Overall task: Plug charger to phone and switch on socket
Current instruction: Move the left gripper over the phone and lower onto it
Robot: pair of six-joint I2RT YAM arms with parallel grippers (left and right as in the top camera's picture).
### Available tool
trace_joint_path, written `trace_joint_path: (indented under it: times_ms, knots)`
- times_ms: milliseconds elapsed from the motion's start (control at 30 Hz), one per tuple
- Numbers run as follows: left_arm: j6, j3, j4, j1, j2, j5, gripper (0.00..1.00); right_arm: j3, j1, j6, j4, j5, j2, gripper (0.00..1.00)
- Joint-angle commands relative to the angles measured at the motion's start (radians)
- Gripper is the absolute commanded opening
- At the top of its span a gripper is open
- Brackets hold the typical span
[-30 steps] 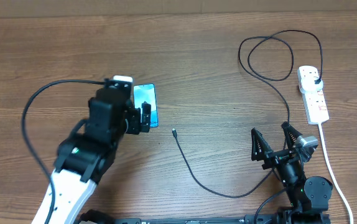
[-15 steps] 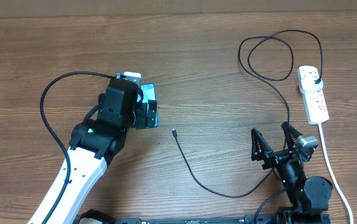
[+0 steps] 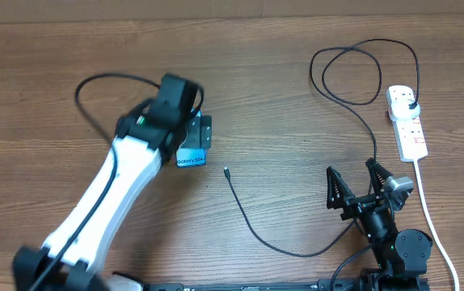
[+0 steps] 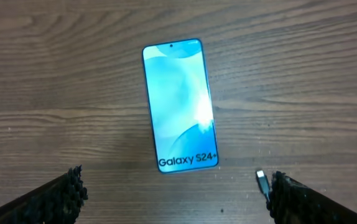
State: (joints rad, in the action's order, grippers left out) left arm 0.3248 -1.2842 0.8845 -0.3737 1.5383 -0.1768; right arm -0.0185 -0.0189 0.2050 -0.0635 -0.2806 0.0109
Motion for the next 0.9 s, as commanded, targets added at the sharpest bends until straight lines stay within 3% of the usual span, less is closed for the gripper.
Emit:
trace_joint_path:
  times_ms: [0,467,667,867]
  knots:
    - [0.087,-0.097,0.027,-0.006,0.113,-0.033,1.00,0.011,0.004,-0.005,0.005,0.011,-0.008,1.00]
    - [0.173,-0.140,-0.018,0.012,0.390,0.011,1.00,0.011,0.004,-0.005,0.005,0.011,-0.008,1.00]
    - [0.169,-0.140,-0.049,0.076,0.451,0.120,1.00,0.011,0.004,-0.005,0.005,0.011,-0.008,1.00]
    - [0.098,-0.140,-0.085,0.087,0.466,0.122,1.00,0.011,0.004,-0.005,0.005,0.011,-0.008,1.00]
